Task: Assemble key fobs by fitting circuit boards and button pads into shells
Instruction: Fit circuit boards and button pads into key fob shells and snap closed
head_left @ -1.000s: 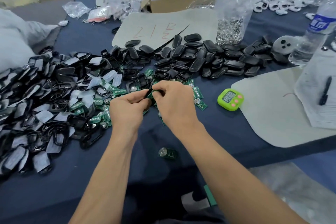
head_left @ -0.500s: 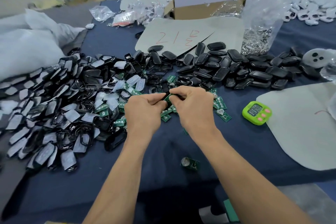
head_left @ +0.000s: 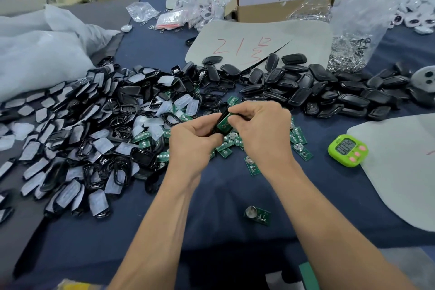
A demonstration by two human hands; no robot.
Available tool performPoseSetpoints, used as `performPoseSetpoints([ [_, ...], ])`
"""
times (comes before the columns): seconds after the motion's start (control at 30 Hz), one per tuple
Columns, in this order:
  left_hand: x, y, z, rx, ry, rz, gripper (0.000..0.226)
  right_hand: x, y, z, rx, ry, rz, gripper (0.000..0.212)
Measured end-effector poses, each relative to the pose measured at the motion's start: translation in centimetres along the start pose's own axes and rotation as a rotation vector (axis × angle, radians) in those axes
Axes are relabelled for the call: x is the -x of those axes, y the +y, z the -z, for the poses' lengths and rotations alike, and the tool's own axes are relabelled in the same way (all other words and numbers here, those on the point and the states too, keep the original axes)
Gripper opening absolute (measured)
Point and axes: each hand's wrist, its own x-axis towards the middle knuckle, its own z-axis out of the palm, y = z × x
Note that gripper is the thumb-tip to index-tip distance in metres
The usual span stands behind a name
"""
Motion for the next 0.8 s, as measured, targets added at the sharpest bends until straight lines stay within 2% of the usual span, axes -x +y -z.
performPoseSetpoints([
  [0.3, -0.3, -0.2, 0.0, 0.037, 0.013, 0.076, 0.052, -0.5, -1.0, 0.4, 0.138, -0.114, -0.017, 0.015],
  [0.43, -0.3, -0.2, -0.3, 0.049, 0.073, 0.070, 0.053, -0.5, -1.2, 0.3, 0.134, -0.099, -0.025, 0.015],
  [0.57, -0.3, 0.0, -0.2, 0.090, 0.062, 0.084, 0.047, -0.4, -1.3, 0.3, 0.120, -0.091, -0.019, 0.015],
  [0.67, -0.4, 0.0, -0.2, 0.096, 0.092, 0.081, 0.040, 0.0, -1.5, 0.0, 0.137, -0.080, 0.014, 0.016],
  [0.8, -0.7, -0.2, -0.2, 0.090, 0.165, 0.094, 0.042, 0.7, -1.8, -0.8, 0.202, -0.058, 0.071, 0.018],
])
